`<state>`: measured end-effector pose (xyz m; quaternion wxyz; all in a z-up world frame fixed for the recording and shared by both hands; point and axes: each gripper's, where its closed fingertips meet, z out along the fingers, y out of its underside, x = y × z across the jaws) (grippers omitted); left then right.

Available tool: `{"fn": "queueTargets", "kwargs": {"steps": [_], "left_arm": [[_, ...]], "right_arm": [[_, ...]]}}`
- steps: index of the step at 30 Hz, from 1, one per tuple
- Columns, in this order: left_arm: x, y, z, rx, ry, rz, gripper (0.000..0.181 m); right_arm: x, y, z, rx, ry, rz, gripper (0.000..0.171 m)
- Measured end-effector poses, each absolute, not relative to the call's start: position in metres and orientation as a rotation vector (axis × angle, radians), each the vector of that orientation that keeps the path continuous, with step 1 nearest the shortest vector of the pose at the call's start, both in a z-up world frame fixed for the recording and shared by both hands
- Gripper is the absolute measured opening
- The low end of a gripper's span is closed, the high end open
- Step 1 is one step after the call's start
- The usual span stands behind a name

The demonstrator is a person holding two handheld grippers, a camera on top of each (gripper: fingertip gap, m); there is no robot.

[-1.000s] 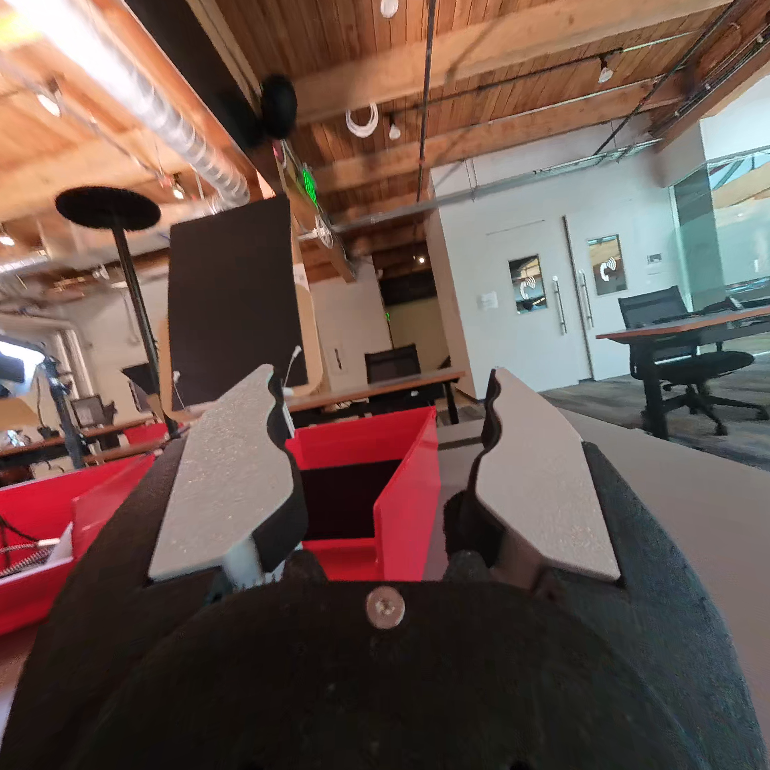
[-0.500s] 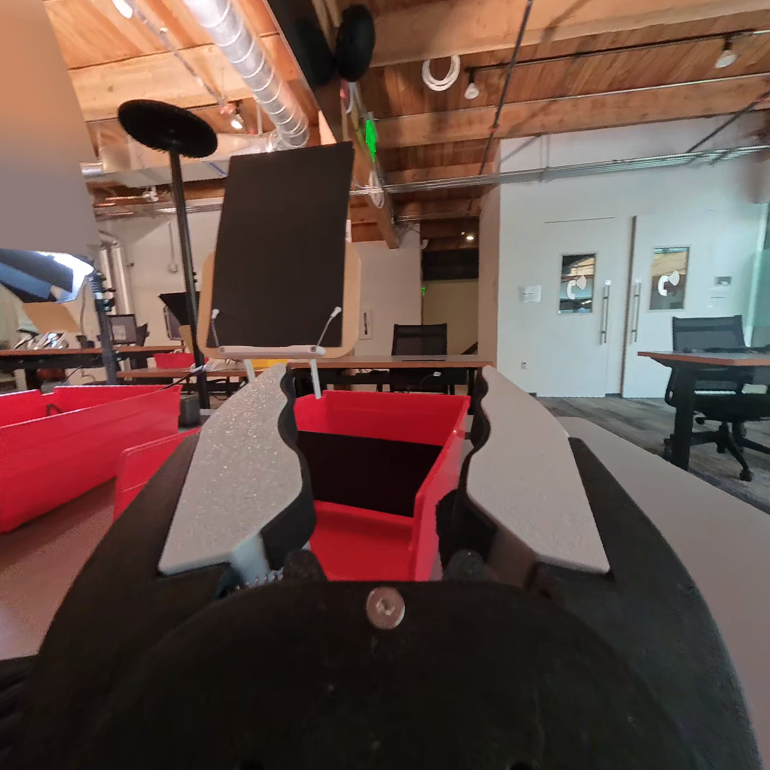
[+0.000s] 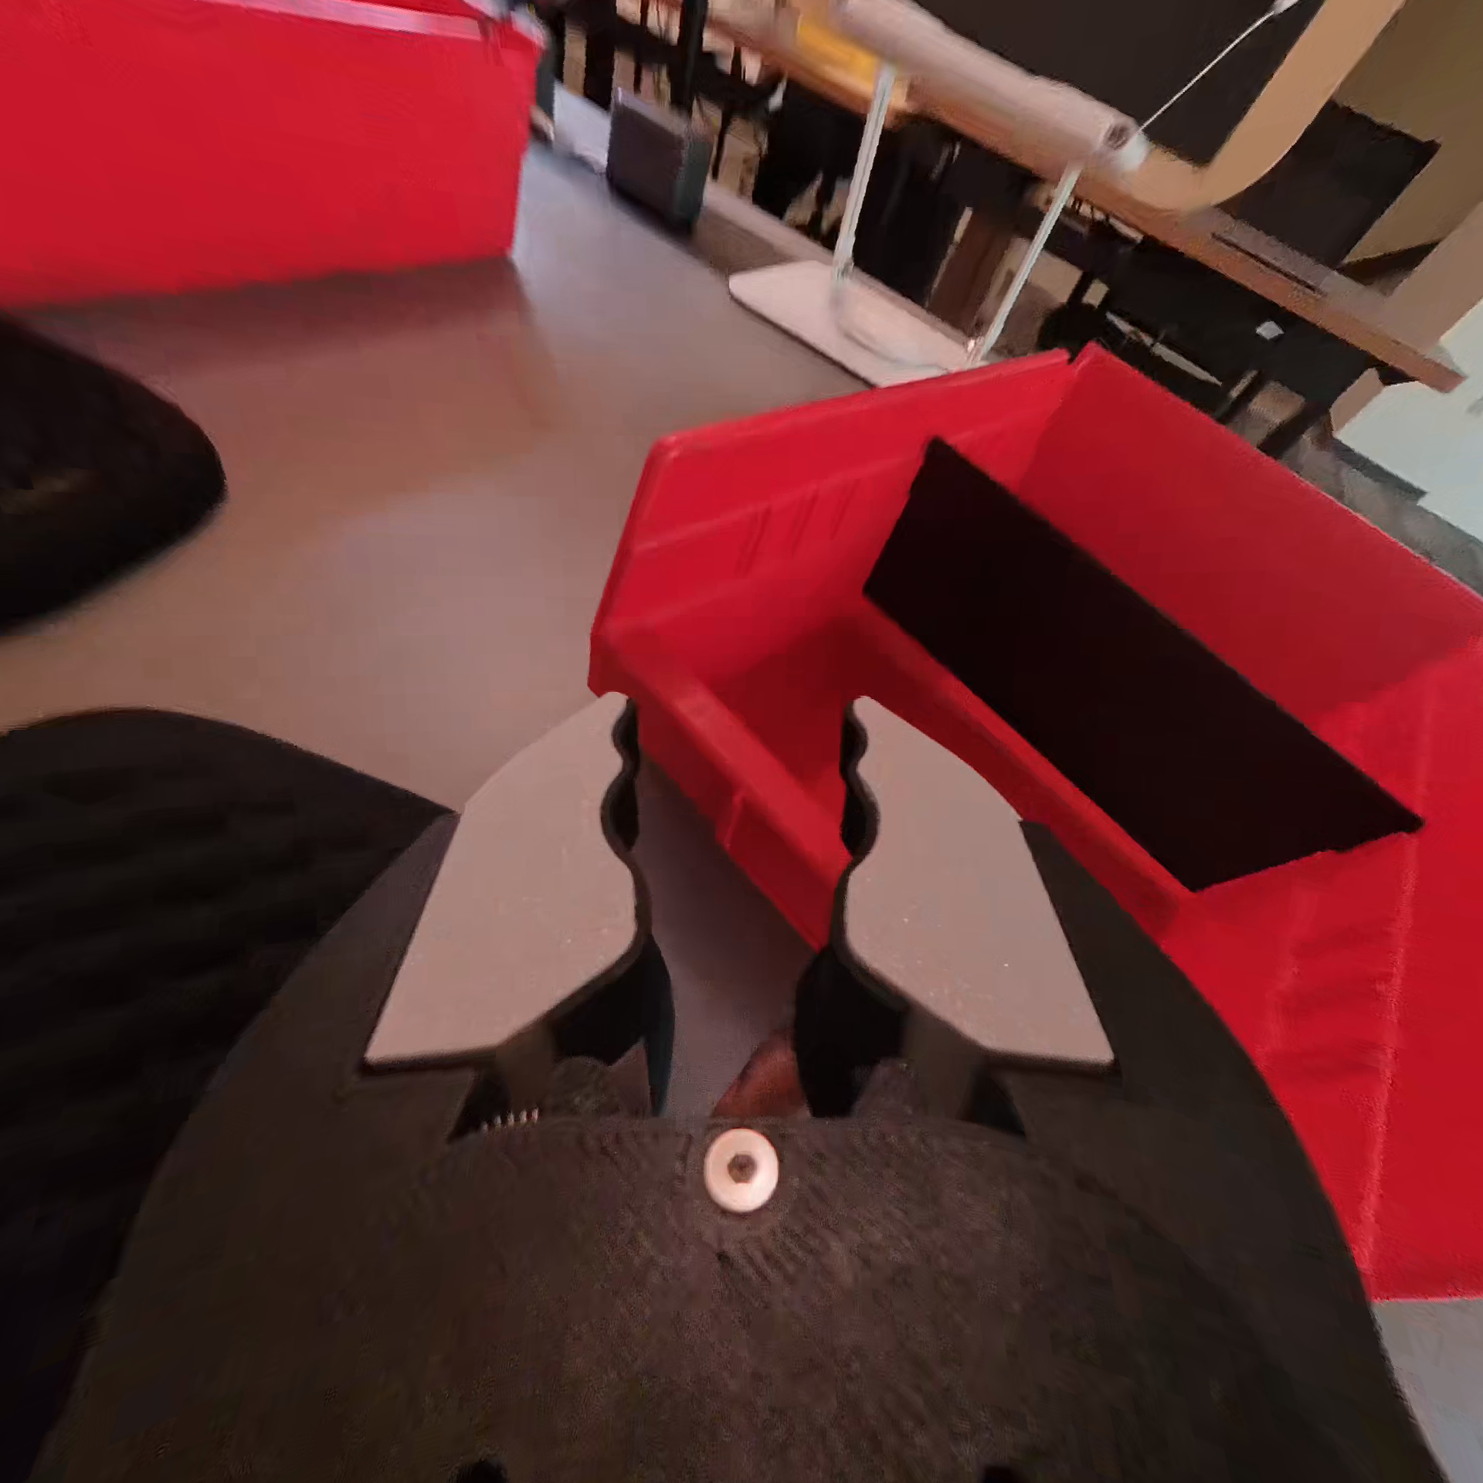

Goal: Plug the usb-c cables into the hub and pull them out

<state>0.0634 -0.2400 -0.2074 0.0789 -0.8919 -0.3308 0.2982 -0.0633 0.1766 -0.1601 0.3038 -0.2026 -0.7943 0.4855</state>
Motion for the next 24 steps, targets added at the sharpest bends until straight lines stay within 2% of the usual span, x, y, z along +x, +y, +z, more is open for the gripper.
{"fn": "queueTargets", "kwargs": {"steps": [2, 6, 8, 9, 10, 16, 24], "left_arm": [[0.069, -0.241, -0.207, -2.647, -0.992, 0.904, 0.039], [0.075, -0.232, -0.205, -2.513, -1.068, 0.830, 0.048], [0.072, -0.227, -0.195, -2.449, -1.024, 0.885, 0.049], [0.069, -0.225, -0.187, -2.406, -0.992, 0.940, 0.049], [0.066, -0.221, -0.178, -2.354, -0.967, 0.974, 0.050], [0.048, -0.209, -0.128, -2.028, -0.985, 1.129, 0.050], [0.030, -0.217, -0.135, -1.907, -1.203, 1.116, 0.051]], "right_arm": [[-0.067, 0.175, -0.168, -0.497, -2.149, 1.162, 0.044], [-0.077, 0.175, -0.191, -0.445, -2.261, 0.877, 0.059], [-0.087, 0.181, -0.200, -0.414, -2.255, 0.748, 0.060], [-0.087, 0.183, -0.206, -0.405, -2.276, 0.712, 0.053], [-0.088, 0.186, -0.211, -0.411, -2.288, 0.691, 0.046], [-0.085, 0.204, -0.211, -0.433, -2.274, 0.691, 0.045], [-0.079, 0.257, -0.209, -0.450, -2.246, 0.679, 0.047]]}}
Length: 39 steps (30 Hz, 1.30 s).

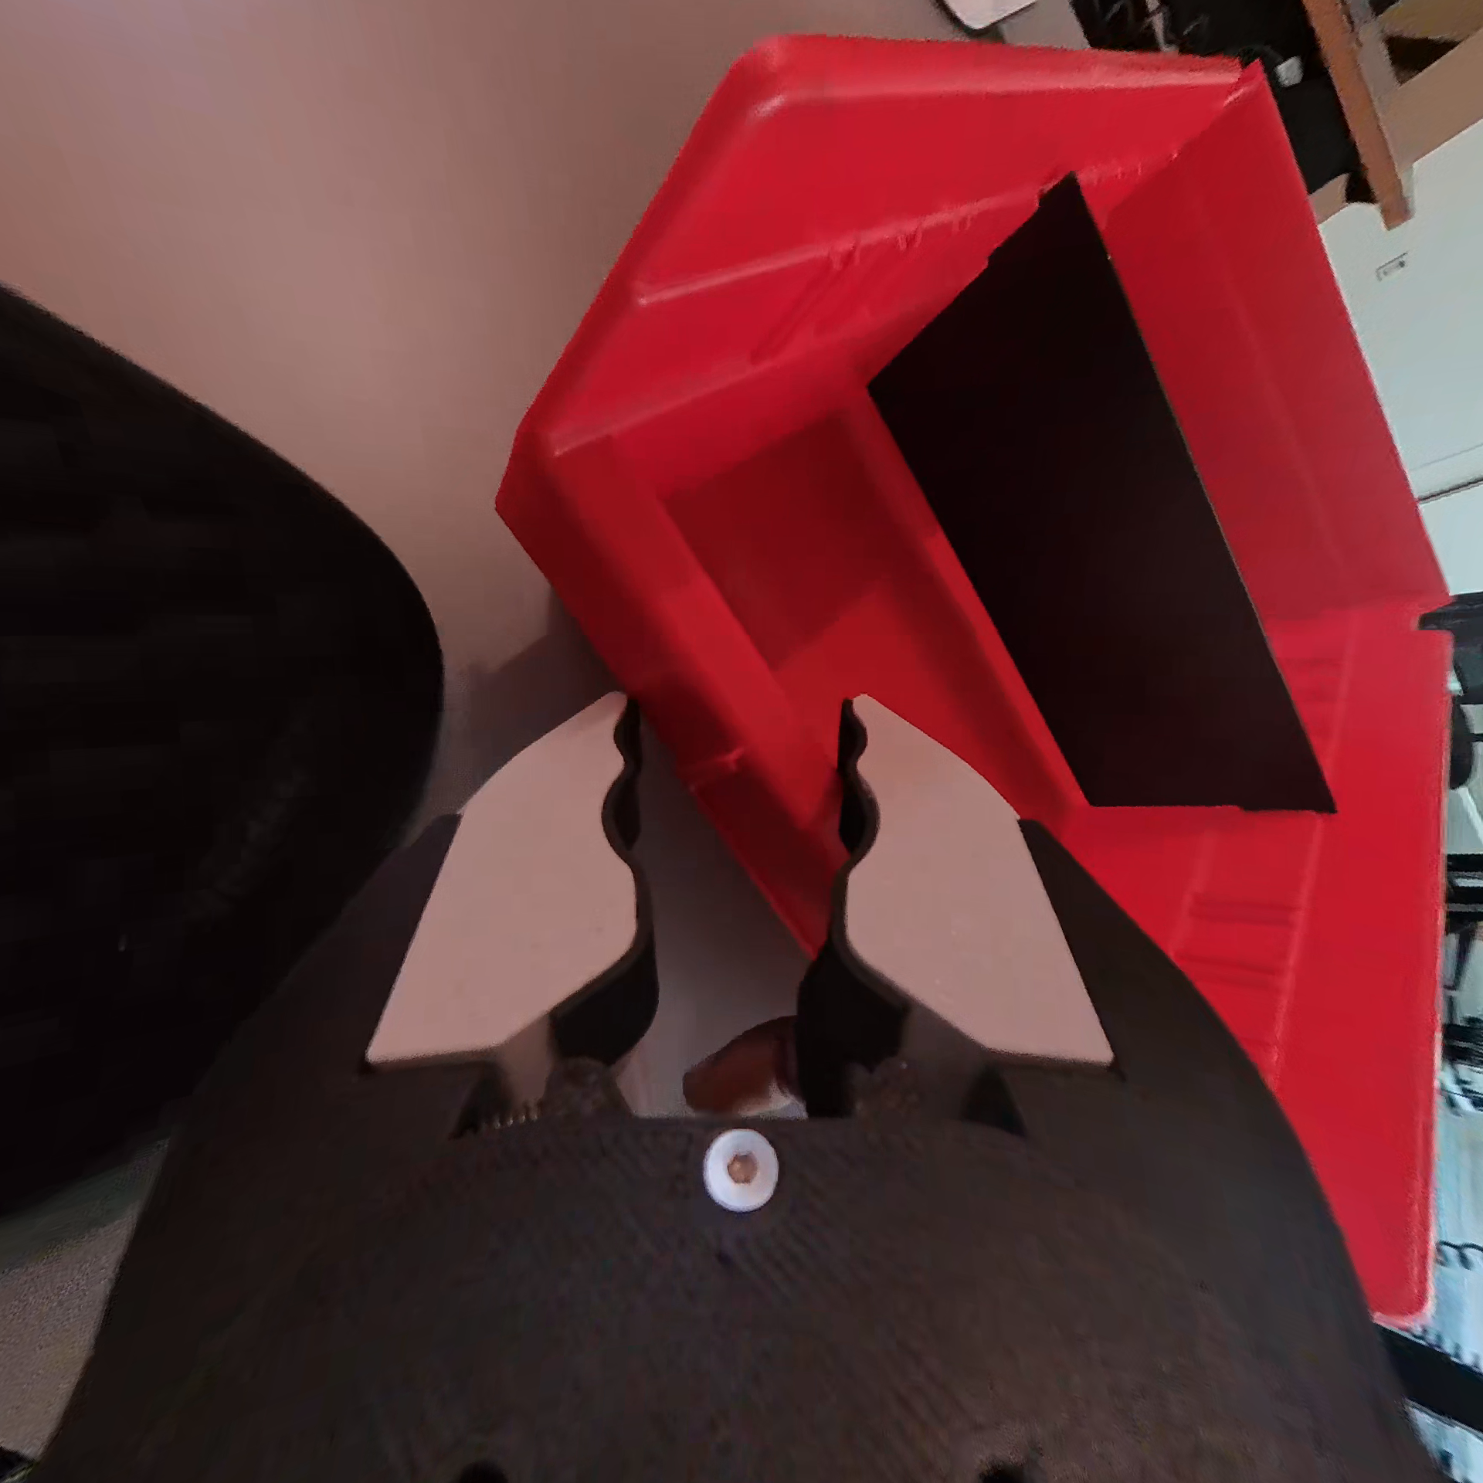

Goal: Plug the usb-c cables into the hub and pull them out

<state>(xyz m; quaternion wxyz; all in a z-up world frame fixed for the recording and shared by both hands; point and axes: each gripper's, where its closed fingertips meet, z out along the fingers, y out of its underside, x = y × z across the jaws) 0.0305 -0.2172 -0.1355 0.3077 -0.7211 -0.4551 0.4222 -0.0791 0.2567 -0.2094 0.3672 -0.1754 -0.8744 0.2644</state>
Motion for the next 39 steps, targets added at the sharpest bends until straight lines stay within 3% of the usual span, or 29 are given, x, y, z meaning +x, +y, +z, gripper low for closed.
{"fn": "queueTargets", "kwargs": {"steps": [4, 12, 15, 18, 22, 25, 31, 35, 39], "left_arm": [[0.020, -0.215, -0.139, -1.814, -1.337, 1.031, 0.050], [-0.006, -0.209, -0.143, -1.746, -1.453, 0.958, 0.050], [-0.015, -0.201, -0.161, -1.824, -1.506, 0.836, 0.047], [-0.024, -0.207, -0.178, -1.849, -1.611, 0.788, 0.048], [-0.028, -0.219, -0.195, -1.898, -1.739, 0.738, 0.046], [-0.028, -0.222, -0.201, -2.003, -1.756, 0.769, 0.039], [-0.033, -0.226, -0.215, -2.173, -1.802, 0.783, 0.030], [-0.035, -0.229, -0.207, -2.128, -1.777, 0.895, 0.028], [-0.035, -0.232, -0.182, -2.002, -1.680, 1.078, 0.027]], "right_arm": [[-0.073, 0.263, -0.183, -0.232, -2.045, 0.740, 0.066], [-0.027, 0.216, -0.074, -0.320, -1.657, 1.593, 0.040], [-0.001, 0.188, -0.050, -0.365, -1.538, 2.150, 0.044], [0.014, 0.145, -0.065, -0.358, -1.649, 2.459, 0.054], [0.003, 0.108, -0.097, -0.528, -1.840, 2.455, 0.066], [-0.017, 0.107, -0.110, -0.766, -1.911, 2.405, 0.067], [-0.013, 0.083, -0.135, -0.713, -2.156, 2.117, 0.088], [-0.025, 0.081, -0.152, -0.884, -2.237, 1.978, 0.071], [-0.030, 0.089, -0.145, -1.027, -2.196, 2.174, 0.054]]}}
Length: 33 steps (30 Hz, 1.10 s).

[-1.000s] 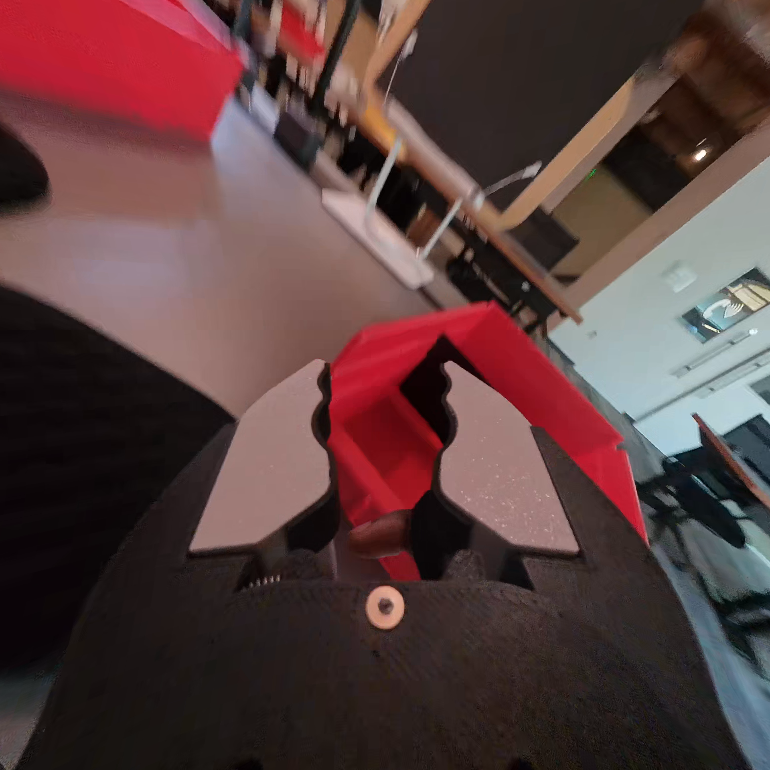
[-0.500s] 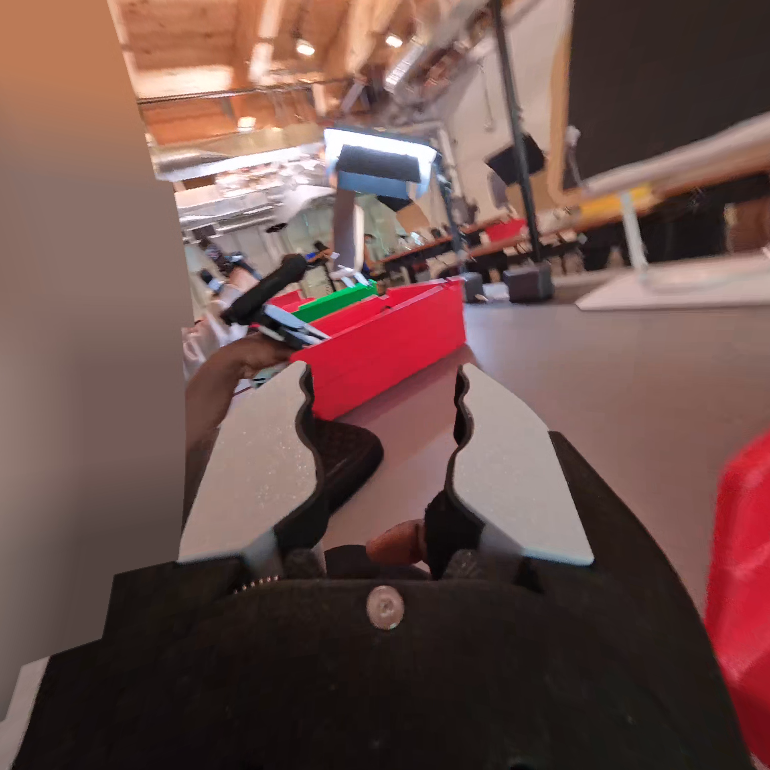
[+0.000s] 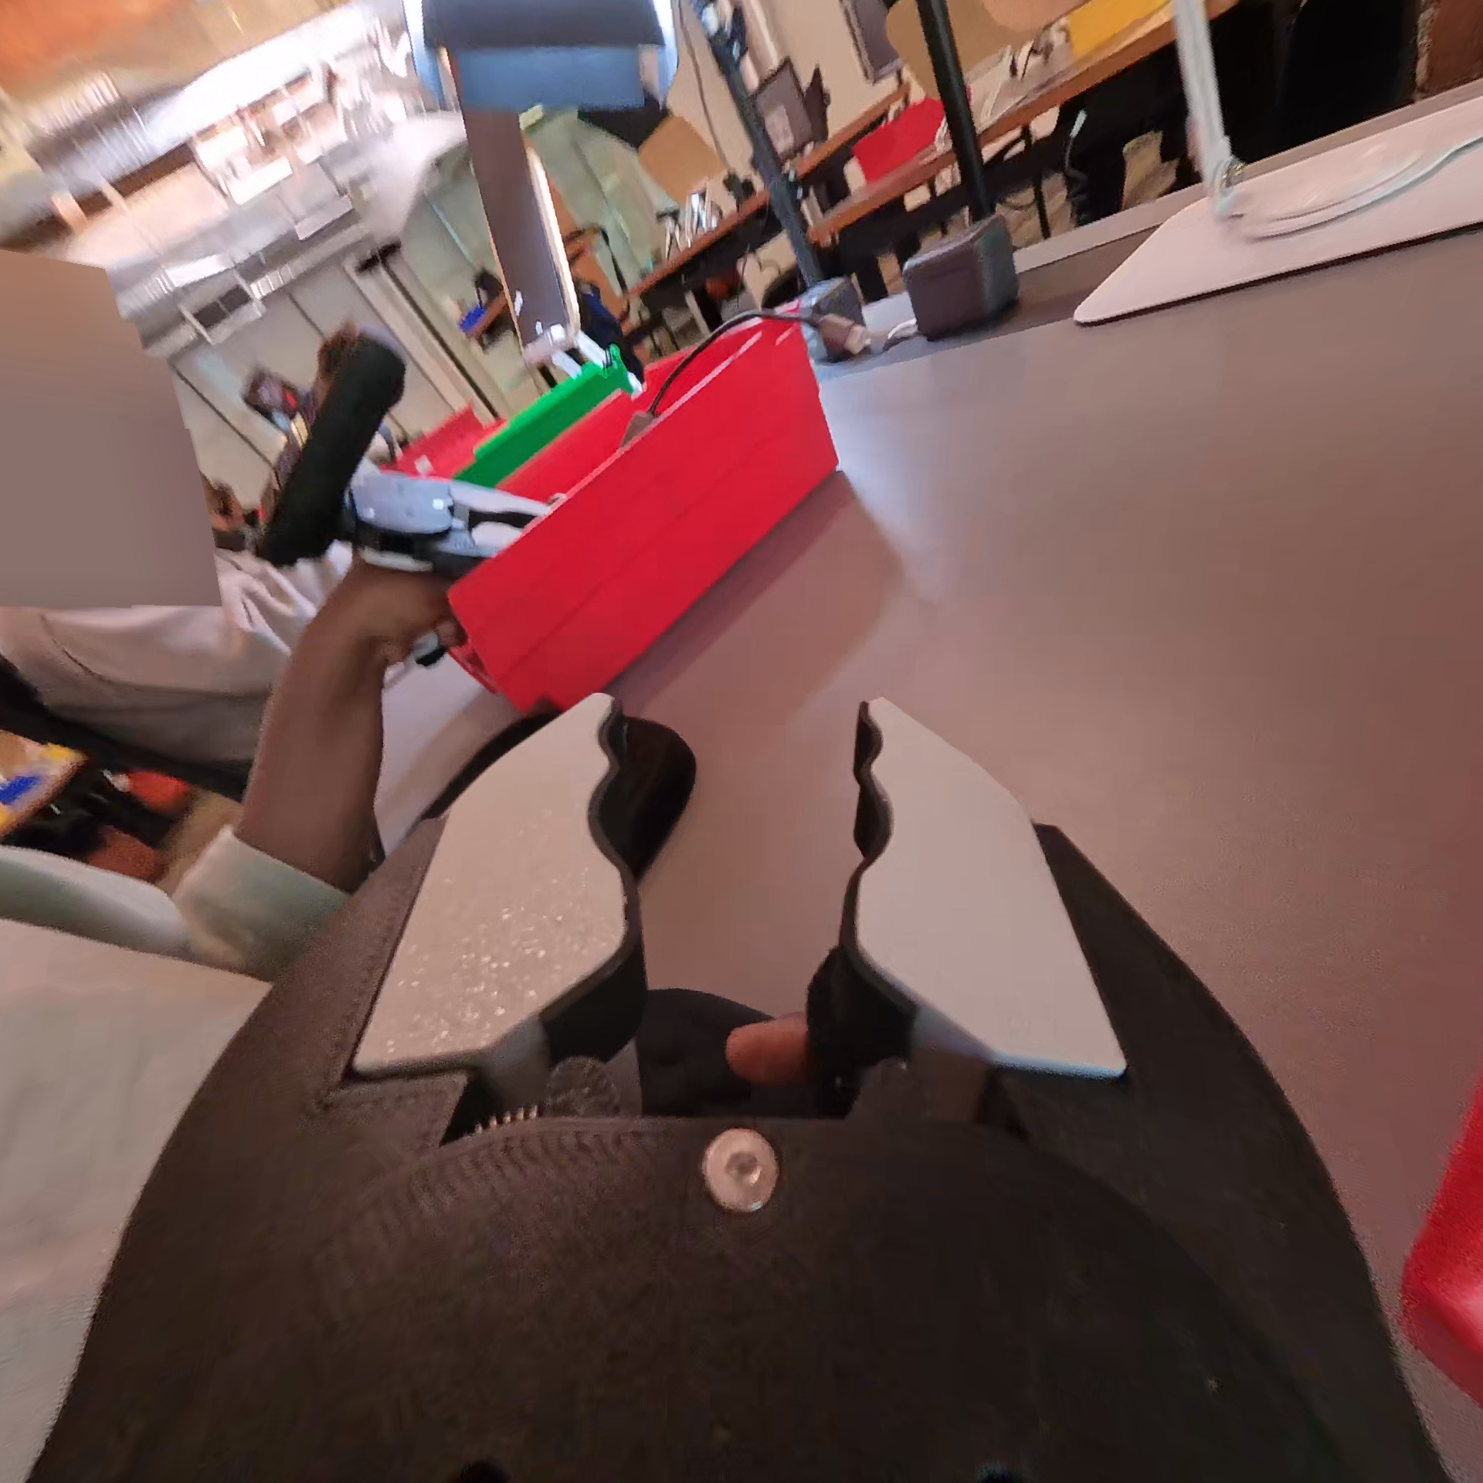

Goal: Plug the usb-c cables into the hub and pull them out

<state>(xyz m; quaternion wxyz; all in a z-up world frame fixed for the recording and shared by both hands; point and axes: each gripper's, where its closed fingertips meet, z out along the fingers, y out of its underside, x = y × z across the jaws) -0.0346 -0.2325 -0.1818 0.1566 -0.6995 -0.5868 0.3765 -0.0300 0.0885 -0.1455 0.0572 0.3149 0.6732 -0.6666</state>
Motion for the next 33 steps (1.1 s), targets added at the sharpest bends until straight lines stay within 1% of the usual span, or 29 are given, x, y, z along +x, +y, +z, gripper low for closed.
{"fn": "queueTargets", "kwargs": {"steps": [3, 4, 13, 17, 21, 25, 29, 33], "left_arm": [[-0.032, -0.237, -0.155, -1.924, -1.570, 1.266, 0.026], [-0.031, -0.238, -0.145, -1.896, -1.530, 1.336, 0.026], [-0.018, -0.227, -0.067, -1.735, -1.143, 1.892, 0.024], [-0.010, -0.225, -0.041, -1.659, -1.093, 2.045, 0.023], [-0.007, -0.237, -0.024, -1.479, -1.147, 1.906, 0.023], [0.000, -0.223, 0.009, -1.138, -1.012, 1.369, 0.023], [0.006, -0.231, 0.024, -1.078, -0.991, 1.312, 0.023], [0.016, -0.216, 0.045, -0.992, -0.867, 1.181, 0.023]], "right_arm": [[-0.030, 0.096, -0.135, 0.943, 1.955, -2.114, 0.041], [-0.029, 0.096, -0.133, 0.926, 1.961, -2.138, 0.039], [-0.018, 0.089, -0.132, 0.808, 2.088, -2.166, 0.040], [-0.019, 0.092, -0.130, 0.824, 2.054, -2.180, 0.038], [-0.019, 0.092, -0.129, 0.819, 2.051, -2.191, 0.035], [-0.019, 0.092, -0.129, 0.822, 2.049, -2.190, 0.034], [-0.021, 0.093, -0.129, 0.834, 2.039, -2.188, 0.033], [-0.021, 0.093, -0.129, 0.837, 2.033, -2.192, 0.032]]}}
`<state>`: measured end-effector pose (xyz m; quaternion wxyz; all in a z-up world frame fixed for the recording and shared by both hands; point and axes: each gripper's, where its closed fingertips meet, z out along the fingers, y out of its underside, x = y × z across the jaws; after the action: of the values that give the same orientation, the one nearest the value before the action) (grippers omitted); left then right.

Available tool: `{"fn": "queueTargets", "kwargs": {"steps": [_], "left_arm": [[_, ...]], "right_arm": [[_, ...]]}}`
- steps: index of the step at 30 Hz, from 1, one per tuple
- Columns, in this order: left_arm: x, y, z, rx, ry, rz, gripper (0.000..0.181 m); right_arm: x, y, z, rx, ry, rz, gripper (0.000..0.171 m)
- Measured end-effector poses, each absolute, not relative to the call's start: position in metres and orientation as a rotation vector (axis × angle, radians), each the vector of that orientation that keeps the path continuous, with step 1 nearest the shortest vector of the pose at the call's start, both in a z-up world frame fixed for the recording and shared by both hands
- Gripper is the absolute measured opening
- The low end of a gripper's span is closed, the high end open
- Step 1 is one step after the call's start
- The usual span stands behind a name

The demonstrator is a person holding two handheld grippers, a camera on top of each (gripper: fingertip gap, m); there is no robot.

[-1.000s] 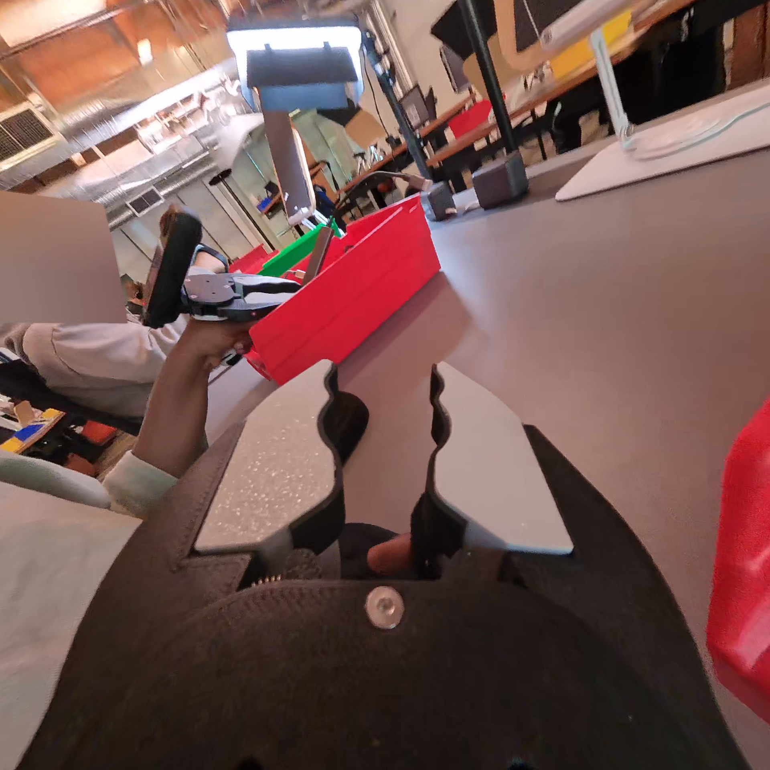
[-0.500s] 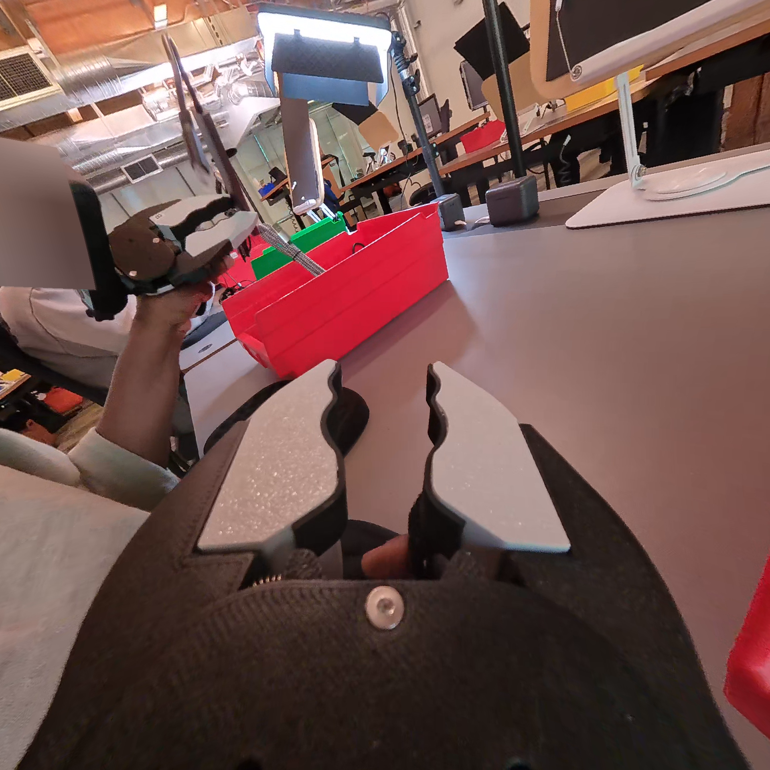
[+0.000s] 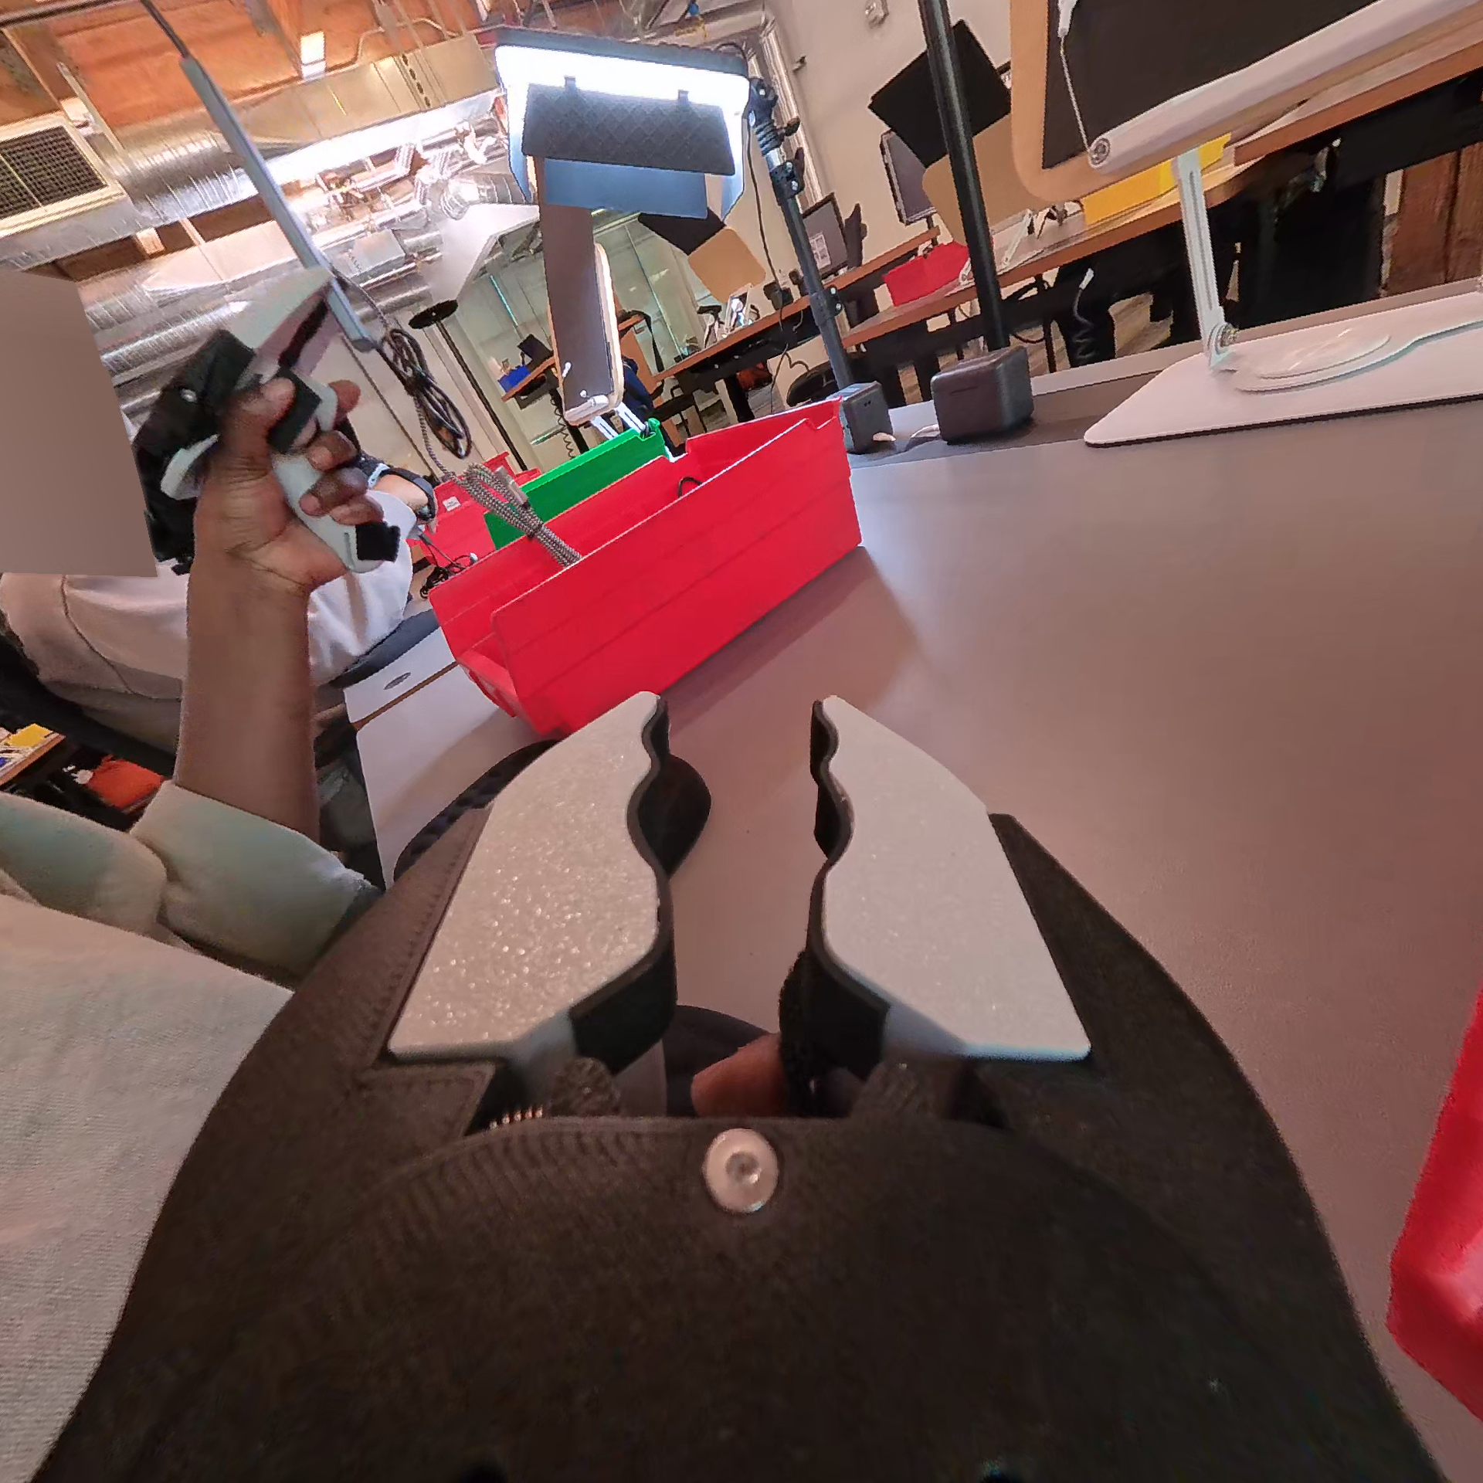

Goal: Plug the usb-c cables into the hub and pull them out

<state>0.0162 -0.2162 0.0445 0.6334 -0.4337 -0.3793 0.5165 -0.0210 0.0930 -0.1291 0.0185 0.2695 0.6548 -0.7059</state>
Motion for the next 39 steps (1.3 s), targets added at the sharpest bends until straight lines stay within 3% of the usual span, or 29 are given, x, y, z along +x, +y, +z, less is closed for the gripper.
{"fn": "queueTargets", "kwargs": {"steps": [7, 13, 16, 20, 25, 32, 39], "left_arm": [[0.042, -0.187, 0.085, -0.919, -0.626, 0.935, 0.023], [0.035, -0.186, 0.076, -1.064, -0.670, 1.123, 0.023], [0.021, -0.190, 0.063, -1.272, -0.749, 1.424, 0.023], [0.029, -0.149, 0.075, -1.216, -0.621, 1.112, 0.023], [0.010, -0.172, 0.076, -1.371, -0.708, 1.602, 0.023], [0.000, -0.143, 0.107, -1.631, -0.384, 2.301, 0.022], [-0.002, -0.050, 0.084, -1.832, 0.118, 2.283, 0.023]], "right_arm": [[-0.021, 0.093, -0.128, 0.835, 2.027, -2.200, 0.032], [-0.021, 0.094, -0.126, 0.831, 2.012, -2.218, 0.031], [-0.021, 0.094, -0.127, 0.832, 2.018, -2.211, 0.031], [-0.021, 0.094, -0.126, 0.833, 2.013, -2.219, 0.031], [-0.022, 0.094, -0.126, 0.838, 2.006, -2.222, 0.030], [-0.023, 0.095, -0.125, 0.846, 1.989, -2.227, 0.030], [-0.021, 0.097, -0.120, 0.820, 1.969, -2.269, 0.030]]}}
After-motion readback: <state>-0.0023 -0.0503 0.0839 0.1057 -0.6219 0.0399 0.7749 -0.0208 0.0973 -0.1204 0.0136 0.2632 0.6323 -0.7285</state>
